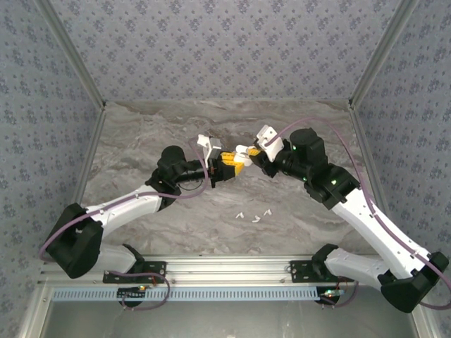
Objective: Insert wireless bluetooth earbuds into charging case
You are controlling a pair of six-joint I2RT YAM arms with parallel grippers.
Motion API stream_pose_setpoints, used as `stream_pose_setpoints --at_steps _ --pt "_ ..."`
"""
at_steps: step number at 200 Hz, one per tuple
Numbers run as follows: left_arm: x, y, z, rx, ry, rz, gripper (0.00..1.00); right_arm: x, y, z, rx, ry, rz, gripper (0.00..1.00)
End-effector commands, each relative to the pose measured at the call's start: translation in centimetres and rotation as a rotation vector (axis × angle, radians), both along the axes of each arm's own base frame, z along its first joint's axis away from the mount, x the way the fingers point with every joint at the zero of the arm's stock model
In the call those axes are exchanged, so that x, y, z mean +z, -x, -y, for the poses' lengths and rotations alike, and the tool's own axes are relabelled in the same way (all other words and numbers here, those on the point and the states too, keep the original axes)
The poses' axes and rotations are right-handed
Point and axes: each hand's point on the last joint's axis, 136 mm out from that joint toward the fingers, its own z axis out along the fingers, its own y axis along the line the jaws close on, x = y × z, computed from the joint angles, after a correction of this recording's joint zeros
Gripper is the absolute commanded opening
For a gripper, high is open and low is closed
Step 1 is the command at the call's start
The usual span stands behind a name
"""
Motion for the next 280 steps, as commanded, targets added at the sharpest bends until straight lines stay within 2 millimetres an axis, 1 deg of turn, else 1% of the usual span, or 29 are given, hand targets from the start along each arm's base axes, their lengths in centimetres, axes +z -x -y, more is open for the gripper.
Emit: stream_pose_setpoints --at_steps 1,95,166,247,280 --pt "2.1 0.6 0.2 -0.028 0.035 0.057 0.0 2.0 -0.1 -0.2 0.008 -0.006 0.068 0.24" --pt "2.1 0.4 0.0 -0.011 0.032 0.06 0.0 -0.3 0.3 0.3 0.011 0.061 0.029 0.24" --pt "2.0 0.3 -0.1 0.0 0.03 0.059 0.0 -1.3 0.6 0.3 0.027 0.086 0.009 0.24" --pt "1.9 0.3 0.0 0.0 0.03 0.06 0.0 -1.9 1.3 -0.6 0.082 0.068 -0.041 0.25" --pt "2.0 0.4 -0.1 -0.003 0.034 0.065 0.0 -1.9 2.1 -1.4 0.151 0.04 -0.095 0.29"
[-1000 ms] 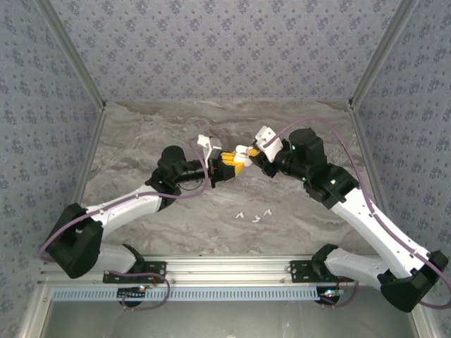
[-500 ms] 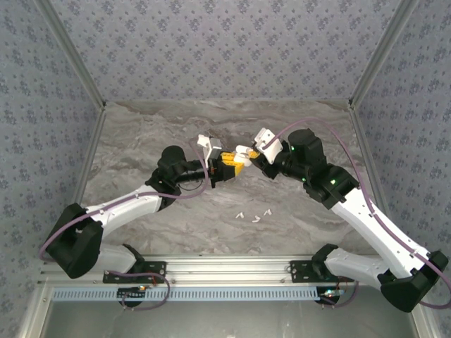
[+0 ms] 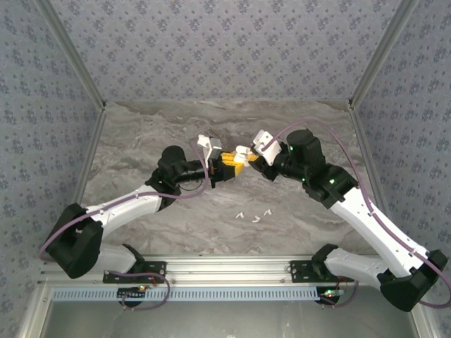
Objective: Insert wireless bluetooth earbuds into charging case
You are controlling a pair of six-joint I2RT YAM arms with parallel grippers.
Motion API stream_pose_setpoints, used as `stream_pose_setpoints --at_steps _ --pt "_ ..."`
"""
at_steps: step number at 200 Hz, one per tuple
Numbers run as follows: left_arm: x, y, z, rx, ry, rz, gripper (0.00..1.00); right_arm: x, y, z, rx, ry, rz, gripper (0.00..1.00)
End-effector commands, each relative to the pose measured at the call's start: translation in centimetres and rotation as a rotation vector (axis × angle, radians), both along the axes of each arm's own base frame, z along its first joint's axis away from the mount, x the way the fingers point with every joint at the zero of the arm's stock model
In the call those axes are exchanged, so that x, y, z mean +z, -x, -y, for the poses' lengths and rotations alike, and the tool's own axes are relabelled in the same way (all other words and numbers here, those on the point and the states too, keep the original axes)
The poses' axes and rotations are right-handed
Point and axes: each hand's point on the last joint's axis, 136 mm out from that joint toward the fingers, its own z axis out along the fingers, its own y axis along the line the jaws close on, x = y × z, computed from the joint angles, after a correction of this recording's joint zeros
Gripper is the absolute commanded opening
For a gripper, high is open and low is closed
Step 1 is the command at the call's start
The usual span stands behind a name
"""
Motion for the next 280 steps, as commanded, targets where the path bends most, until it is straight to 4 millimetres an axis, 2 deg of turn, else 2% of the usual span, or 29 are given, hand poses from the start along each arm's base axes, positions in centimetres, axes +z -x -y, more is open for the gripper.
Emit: stream_pose_setpoints --at_steps 1,41,43,46,82,110,129,140,150,168,189,196,200,202,247,264,280 --pt "2.4 0.5 -0.1 -0.007 0.047 0.075 0.0 -0.1 1.4 -1.1 0.089 -0.028 -0.075 0.29" --pt "2.4 0.6 -0.3 0.0 0.055 0.085 0.0 0.7 1.8 -1.0 0.131 -0.102 -0.147 0.38" --pt "2.4 0.6 -0.3 0.001 0.056 0.085 0.0 1.9 1.8 -1.1 0.136 -0.121 -0.126 0.39" --pt "2.4 0.6 -0.3 0.004 0.057 0.086 0.0 2.4 1.9 -1.1 0.139 -0.135 -0.122 0.39" --pt "2.8 0.5 -0.6 0.018 0.074 0.103 0.0 5.4 1.8 -0.5 0.154 -0.24 -0.137 0.53" --pt "3.4 0.4 -0.8 0.038 0.086 0.126 0.0 8.4 0.7 0.7 0.08 -0.318 -0.133 0.65" --pt "3.9 0.0 -1.2 0.079 0.098 0.143 0.0 9.7 -0.3 2.0 0.004 -0.379 -0.15 0.74" --pt "4.1 -0.3 -1.5 0.113 0.101 0.155 0.0 9.6 -1.0 2.9 -0.051 -0.397 -0.171 0.76" --pt "4.3 -0.7 -1.9 0.151 0.098 0.166 0.0 8.8 -1.8 3.8 -0.12 -0.393 -0.2 0.78" --pt "4.7 -1.0 -2.7 0.208 0.094 0.191 0.0 5.9 -3.2 5.5 -0.248 -0.375 -0.277 0.79" --pt "5.1 -0.9 -3.6 0.248 0.085 0.217 0.0 0.8 -4.2 7.3 -0.396 -0.352 -0.419 0.79" --pt "5.3 -0.7 -3.8 0.252 0.078 0.228 0.0 -1.0 -4.1 7.5 -0.415 -0.342 -0.473 0.79" --pt "5.3 -0.7 -3.9 0.254 0.075 0.232 0.0 -1.4 -4.1 7.6 -0.423 -0.342 -0.485 0.79" --pt "5.4 -0.6 -3.9 0.255 0.074 0.234 0.0 -3.0 -4.0 7.7 -0.437 -0.326 -0.521 0.79" --pt "5.4 -0.4 -4.4 0.272 0.062 0.243 0.0 -14.9 -1.8 8.6 -0.56 -0.234 -0.77 0.68" --pt "5.2 -0.5 -4.2 0.263 0.059 0.234 0.0 -18.6 -0.9 8.8 -0.589 -0.181 -0.837 0.65" --pt "5.1 -0.5 -3.9 0.253 0.057 0.227 0.0 -21.2 -0.3 9.1 -0.619 -0.137 -0.887 0.63"
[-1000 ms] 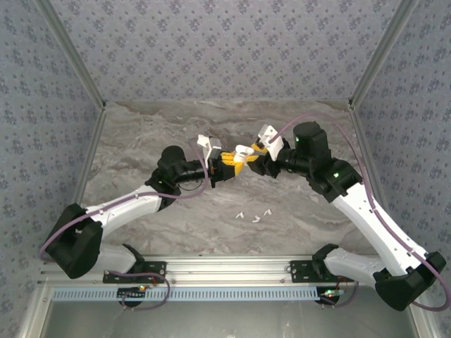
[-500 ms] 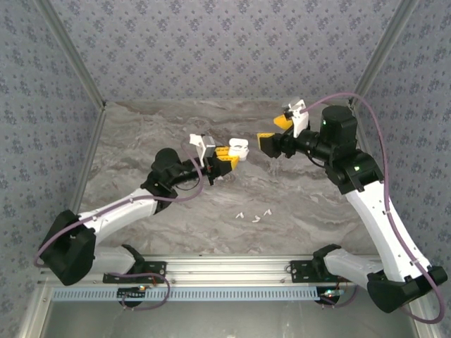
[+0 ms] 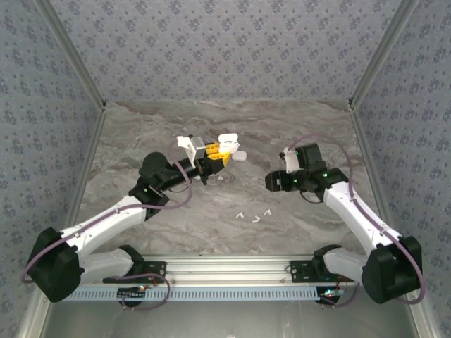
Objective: Insert wireless bluetooth earbuds into charging case
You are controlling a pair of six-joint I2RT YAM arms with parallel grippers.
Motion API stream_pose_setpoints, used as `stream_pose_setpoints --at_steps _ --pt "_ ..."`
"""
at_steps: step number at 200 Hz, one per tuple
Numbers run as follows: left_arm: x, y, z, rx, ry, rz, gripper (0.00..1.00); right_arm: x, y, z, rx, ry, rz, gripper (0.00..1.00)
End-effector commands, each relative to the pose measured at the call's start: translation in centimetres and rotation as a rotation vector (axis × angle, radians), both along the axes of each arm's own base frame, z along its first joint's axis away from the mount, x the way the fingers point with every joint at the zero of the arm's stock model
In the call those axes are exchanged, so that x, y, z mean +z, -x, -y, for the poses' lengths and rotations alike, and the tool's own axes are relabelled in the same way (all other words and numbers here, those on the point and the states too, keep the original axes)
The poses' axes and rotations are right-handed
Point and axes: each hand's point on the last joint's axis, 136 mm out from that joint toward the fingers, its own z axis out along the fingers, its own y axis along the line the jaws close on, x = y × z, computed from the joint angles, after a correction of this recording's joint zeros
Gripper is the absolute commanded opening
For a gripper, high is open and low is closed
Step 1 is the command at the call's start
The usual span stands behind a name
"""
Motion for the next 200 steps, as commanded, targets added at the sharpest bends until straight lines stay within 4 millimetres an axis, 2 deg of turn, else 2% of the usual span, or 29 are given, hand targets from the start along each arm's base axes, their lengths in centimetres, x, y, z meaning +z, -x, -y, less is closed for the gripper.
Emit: stream_pose_setpoints --at_steps 1,36,82,134,200 --pt "0.3 0.0 0.2 -0.002 0.001 0.017 0.0 -2.8 0.3 0.3 -0.044 0.03 -0.061 0.63" --pt "0.1 -0.3 0.6 -0.01 -0.002 0.004 0.0 -6.4 1.0 -0.2 -0.039 0.076 -0.134 0.6" --pt "0.2 -0.4 0.7 -0.01 -0.005 -0.002 0.0 -9.5 2.0 -1.1 -0.007 0.142 -0.221 0.54" --pt "-0.1 -0.3 0.4 0.002 -0.018 -0.005 0.0 -11.0 3.3 -1.2 0.023 0.187 -0.304 0.46" --pt "-0.2 -0.2 0.2 0.008 -0.022 -0.007 0.0 -11.4 4.3 -0.9 0.026 0.253 -0.36 0.37"
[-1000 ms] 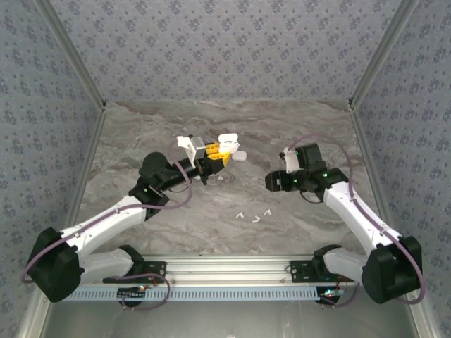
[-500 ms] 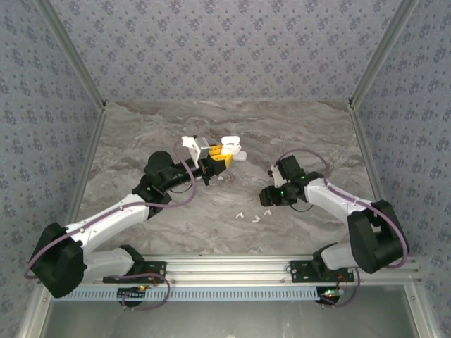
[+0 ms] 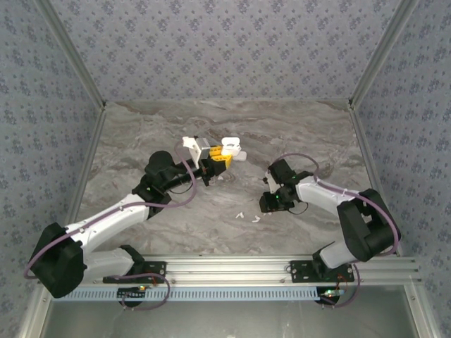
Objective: Insert wireless bluetooth earbuds into charging case
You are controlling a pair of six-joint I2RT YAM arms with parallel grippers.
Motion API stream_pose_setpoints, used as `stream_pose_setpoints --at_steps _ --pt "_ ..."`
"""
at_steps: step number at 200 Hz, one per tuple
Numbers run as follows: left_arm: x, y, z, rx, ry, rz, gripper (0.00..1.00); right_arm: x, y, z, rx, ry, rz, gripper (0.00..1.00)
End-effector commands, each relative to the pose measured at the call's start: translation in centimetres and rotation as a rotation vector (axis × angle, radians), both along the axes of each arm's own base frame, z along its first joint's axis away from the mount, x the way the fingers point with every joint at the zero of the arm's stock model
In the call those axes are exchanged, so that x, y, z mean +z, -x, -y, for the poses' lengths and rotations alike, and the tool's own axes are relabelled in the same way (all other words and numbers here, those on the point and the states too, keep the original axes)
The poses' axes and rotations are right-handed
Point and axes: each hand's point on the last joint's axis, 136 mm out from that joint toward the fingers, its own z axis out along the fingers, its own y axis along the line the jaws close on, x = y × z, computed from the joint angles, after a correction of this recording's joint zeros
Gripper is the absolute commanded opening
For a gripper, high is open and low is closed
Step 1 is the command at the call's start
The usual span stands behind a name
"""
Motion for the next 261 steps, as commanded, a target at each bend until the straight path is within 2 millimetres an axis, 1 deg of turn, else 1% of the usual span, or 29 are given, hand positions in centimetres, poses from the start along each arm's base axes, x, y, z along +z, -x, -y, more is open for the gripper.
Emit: stream_pose_setpoints --at_steps 1,51,82,116,129,142,148,176,222,261 --pt "2.2 0.5 -0.4 0.007 0.032 0.056 0.0 -0.1 0.5 0.6 -0.021 0.048 -0.04 0.37" --pt "2.1 0.5 -0.6 0.015 0.029 0.054 0.0 -0.8 1.0 0.3 -0.002 0.062 -0.074 0.31" --pt "2.0 0.6 -0.8 0.023 0.028 0.054 0.0 -0.8 1.2 0.2 0.006 0.068 -0.085 0.27" --pt "1.9 0.6 -1.0 0.032 0.024 0.052 0.0 -0.4 1.2 0.3 0.007 0.068 -0.073 0.23" --pt "1.9 0.7 -1.1 0.033 0.026 0.052 0.0 -0.1 1.1 0.3 0.004 0.07 -0.058 0.23" --pt "1.8 0.6 -1.1 0.034 0.025 0.051 0.0 0.2 0.7 0.4 0.002 0.073 -0.041 0.28" --pt "1.8 0.7 -1.1 0.034 0.024 0.05 0.0 0.2 1.2 0.7 0.003 0.089 -0.059 0.29" --pt "1.8 0.7 -1.1 0.034 0.023 0.052 0.0 0.5 1.4 1.0 -0.01 0.1 -0.062 0.33" --pt "1.7 0.6 -1.1 0.038 0.022 0.05 0.0 0.4 2.0 1.5 -0.032 0.131 -0.07 0.33" --pt "1.7 0.6 -1.0 0.035 0.022 0.047 0.0 -0.3 2.0 0.9 -0.033 0.103 -0.063 0.32"
